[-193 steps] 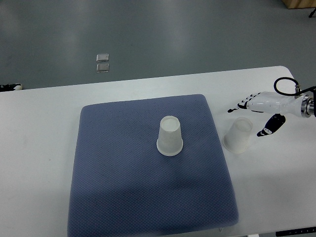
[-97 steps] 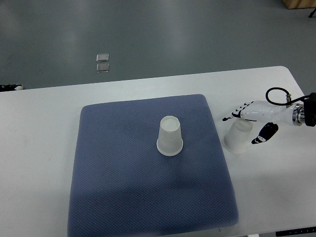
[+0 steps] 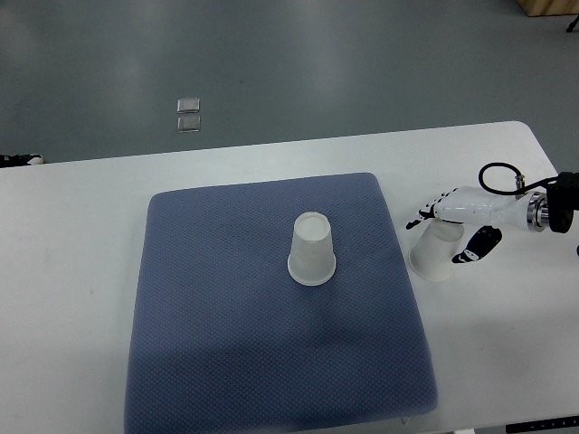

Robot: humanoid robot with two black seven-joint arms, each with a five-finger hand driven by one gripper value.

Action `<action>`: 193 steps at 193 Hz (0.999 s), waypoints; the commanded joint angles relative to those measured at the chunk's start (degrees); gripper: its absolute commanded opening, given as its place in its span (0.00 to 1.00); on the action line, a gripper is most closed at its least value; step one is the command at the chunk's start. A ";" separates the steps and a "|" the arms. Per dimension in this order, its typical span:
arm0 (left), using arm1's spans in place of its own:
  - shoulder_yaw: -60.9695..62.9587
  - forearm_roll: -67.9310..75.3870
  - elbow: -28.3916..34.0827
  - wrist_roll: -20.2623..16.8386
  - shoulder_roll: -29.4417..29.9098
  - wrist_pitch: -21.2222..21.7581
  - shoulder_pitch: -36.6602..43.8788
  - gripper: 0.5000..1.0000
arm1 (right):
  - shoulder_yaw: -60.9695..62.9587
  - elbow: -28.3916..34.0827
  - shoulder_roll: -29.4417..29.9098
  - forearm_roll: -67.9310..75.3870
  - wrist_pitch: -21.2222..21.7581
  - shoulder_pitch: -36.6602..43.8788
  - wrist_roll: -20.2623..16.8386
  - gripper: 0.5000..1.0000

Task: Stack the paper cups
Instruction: 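Lower the right hand over the white cup beside the pad and close fingers around it, then lift the gripped cup and carry it over the upside-down cup on the pad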

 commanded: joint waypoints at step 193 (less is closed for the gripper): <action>0.01 0.00 0.00 -0.01 0.00 0.00 0.07 1.00 | 0.40 3.74 -1.92 1.10 4.15 11.08 0.61 0.31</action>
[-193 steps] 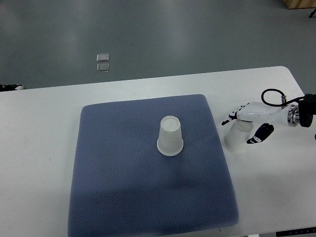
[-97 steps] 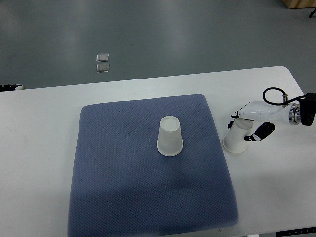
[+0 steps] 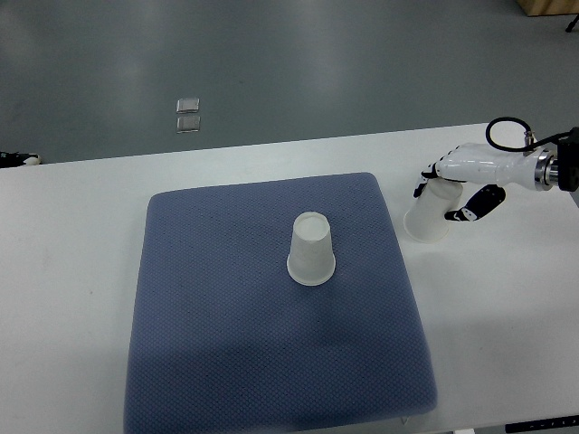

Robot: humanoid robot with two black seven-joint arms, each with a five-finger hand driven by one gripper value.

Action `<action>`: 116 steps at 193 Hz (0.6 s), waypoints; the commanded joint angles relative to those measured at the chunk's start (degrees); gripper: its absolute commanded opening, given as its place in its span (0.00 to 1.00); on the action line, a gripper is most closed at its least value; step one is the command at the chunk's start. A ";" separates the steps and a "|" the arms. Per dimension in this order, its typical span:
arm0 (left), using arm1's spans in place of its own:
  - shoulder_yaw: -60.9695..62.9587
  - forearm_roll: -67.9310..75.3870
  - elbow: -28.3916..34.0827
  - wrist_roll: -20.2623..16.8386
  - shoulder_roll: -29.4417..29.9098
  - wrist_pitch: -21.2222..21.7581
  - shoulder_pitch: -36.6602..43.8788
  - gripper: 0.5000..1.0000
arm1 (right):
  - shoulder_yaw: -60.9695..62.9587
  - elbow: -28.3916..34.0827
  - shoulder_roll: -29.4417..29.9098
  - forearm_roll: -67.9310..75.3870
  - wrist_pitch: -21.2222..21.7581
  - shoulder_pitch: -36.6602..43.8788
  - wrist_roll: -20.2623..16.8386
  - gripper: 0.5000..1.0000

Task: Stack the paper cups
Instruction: 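Lift the gripped cup and carry it over the upside-down cup on the pad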

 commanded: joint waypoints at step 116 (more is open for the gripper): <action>0.00 0.00 0.00 0.02 0.00 0.00 0.07 1.00 | 0.13 10.52 2.63 3.67 13.10 18.96 3.09 0.32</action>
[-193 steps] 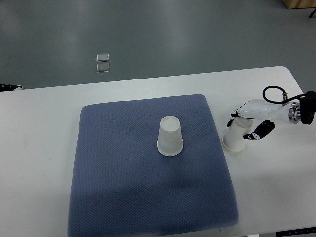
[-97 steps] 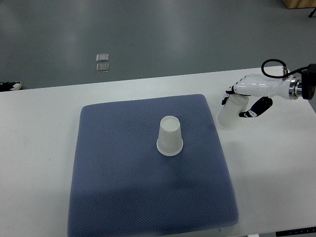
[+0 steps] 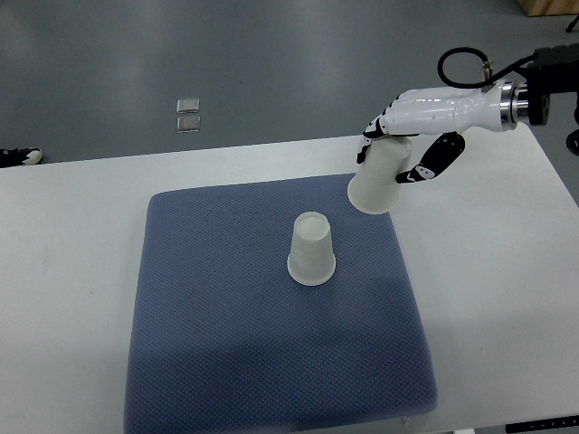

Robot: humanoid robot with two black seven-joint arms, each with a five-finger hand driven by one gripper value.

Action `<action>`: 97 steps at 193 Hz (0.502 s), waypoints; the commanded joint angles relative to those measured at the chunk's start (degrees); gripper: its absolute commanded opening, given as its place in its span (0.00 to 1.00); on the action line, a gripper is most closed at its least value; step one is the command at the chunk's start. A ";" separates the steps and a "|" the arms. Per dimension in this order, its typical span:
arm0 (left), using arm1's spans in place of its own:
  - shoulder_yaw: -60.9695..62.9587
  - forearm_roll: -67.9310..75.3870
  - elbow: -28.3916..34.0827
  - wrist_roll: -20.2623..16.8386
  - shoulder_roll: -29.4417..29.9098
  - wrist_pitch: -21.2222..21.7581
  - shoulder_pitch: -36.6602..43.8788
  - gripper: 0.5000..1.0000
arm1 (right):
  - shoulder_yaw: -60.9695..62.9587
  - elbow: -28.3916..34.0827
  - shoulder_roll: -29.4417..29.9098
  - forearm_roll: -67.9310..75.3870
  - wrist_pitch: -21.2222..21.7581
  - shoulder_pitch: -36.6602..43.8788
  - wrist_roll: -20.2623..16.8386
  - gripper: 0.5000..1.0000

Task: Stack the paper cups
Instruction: 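Lift the gripped cup and carry it over the upside-down cup on the pad, then lower the held cup onto the upside-down cup, nesting it on top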

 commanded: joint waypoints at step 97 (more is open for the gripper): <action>0.00 0.00 0.00 -0.01 0.00 0.00 -0.02 1.00 | -0.12 0.84 8.82 1.77 3.07 1.78 -0.87 0.32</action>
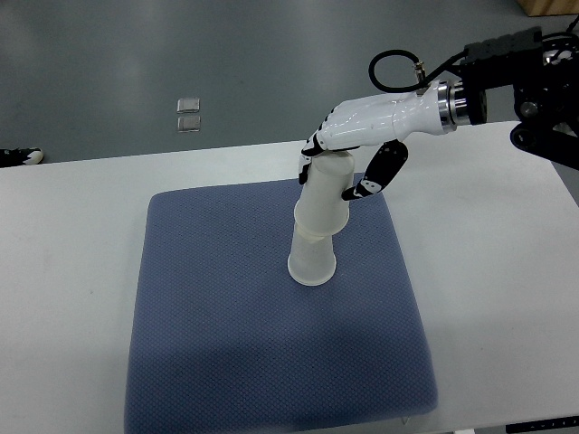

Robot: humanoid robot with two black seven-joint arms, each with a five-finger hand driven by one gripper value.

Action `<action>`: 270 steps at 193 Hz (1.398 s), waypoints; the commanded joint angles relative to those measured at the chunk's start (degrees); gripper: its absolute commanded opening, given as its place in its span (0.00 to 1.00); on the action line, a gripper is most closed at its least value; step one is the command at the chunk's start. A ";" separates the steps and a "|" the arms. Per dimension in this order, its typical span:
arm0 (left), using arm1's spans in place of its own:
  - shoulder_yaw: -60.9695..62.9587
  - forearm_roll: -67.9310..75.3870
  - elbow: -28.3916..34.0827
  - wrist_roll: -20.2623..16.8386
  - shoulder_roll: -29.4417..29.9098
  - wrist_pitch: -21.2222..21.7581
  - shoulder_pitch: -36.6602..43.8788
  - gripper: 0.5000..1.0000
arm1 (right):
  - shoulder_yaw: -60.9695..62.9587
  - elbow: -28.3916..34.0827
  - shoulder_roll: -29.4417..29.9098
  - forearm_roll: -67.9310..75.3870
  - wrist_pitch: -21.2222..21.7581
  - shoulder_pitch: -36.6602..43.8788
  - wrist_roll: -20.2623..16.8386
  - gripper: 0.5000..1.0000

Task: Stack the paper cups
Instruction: 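Lower the held cup onto the upside-down cup, nesting it on top, then open the right hand and lift it away from the stacked cups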

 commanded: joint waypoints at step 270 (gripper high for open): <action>0.00 0.00 0.00 -0.01 0.00 0.00 -0.03 1.00 | -0.13 -3.86 5.03 -0.97 -1.93 -5.32 -2.22 0.55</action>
